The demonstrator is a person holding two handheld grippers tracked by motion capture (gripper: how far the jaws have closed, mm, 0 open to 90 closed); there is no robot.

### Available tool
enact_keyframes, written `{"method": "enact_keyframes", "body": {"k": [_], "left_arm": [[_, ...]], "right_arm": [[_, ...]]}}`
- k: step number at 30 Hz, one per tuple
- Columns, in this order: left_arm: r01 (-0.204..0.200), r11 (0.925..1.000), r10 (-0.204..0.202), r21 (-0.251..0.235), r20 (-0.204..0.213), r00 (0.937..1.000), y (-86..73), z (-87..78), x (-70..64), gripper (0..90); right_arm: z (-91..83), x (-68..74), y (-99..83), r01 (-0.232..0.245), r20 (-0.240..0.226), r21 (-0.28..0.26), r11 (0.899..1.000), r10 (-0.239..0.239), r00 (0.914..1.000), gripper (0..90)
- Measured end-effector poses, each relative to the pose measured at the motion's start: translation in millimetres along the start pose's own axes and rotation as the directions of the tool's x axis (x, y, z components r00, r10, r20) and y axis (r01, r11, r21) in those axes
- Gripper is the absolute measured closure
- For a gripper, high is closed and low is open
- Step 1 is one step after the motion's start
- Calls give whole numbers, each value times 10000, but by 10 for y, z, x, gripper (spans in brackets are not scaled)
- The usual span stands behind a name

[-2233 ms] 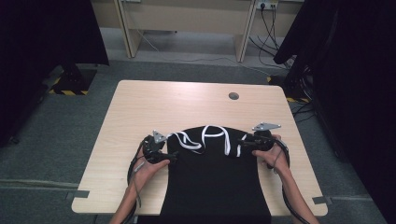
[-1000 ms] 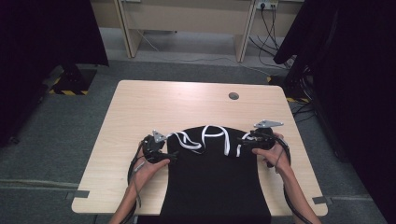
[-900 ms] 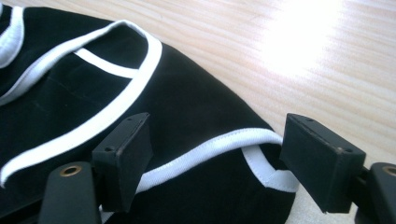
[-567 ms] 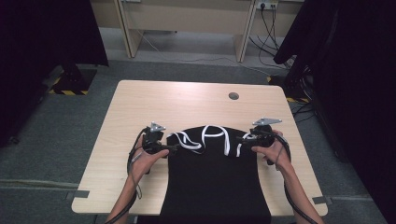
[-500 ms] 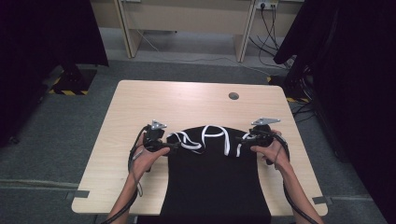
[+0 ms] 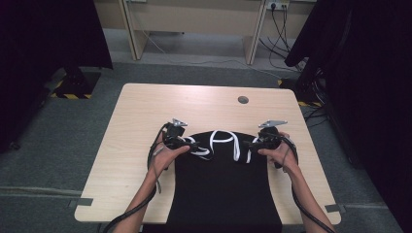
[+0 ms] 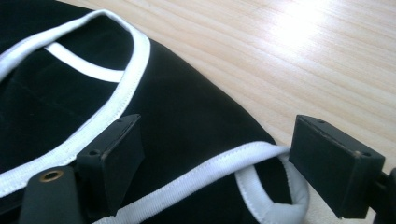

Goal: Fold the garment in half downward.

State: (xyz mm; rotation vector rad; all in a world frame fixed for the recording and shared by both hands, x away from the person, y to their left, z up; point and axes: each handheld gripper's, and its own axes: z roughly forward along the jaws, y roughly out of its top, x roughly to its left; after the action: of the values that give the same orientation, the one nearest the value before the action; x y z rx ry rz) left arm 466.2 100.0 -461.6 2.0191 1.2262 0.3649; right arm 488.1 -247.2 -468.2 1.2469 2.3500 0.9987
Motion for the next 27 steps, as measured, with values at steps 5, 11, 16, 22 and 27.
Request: {"method": "enact_keyframes", "body": {"k": [5, 11, 16, 22, 27], "left_arm": [[-460, 9978, 480, 475, -407, 9980, -15, 149, -42, 56], [-1158, 9933, 1159, 49, -373, 9926, -85, 162, -59, 219], [-1303, 9914, 1301, -125, -136, 9914, -95, 129, -80, 497], [-1260, 9916, 1262, -307, 38, 9920, -98, 134, -113, 696], [-1242, 9920, 1244, -243, 80, 9922, -88, 132, -132, 760]], "right_arm": [[66, -30, -17, 194, 300, 245, 9995, -201, 9993, 165], [38, 9, -20, 417, 88, 131, 9990, -418, 9991, 375], [8, 85, -16, 618, -276, 142, 9980, -614, 9977, 645], [6, 110, -7, 550, -518, 213, 9983, -539, 9972, 755], [2, 110, -8, 468, -595, 173, 9988, -457, 9972, 781]]}}
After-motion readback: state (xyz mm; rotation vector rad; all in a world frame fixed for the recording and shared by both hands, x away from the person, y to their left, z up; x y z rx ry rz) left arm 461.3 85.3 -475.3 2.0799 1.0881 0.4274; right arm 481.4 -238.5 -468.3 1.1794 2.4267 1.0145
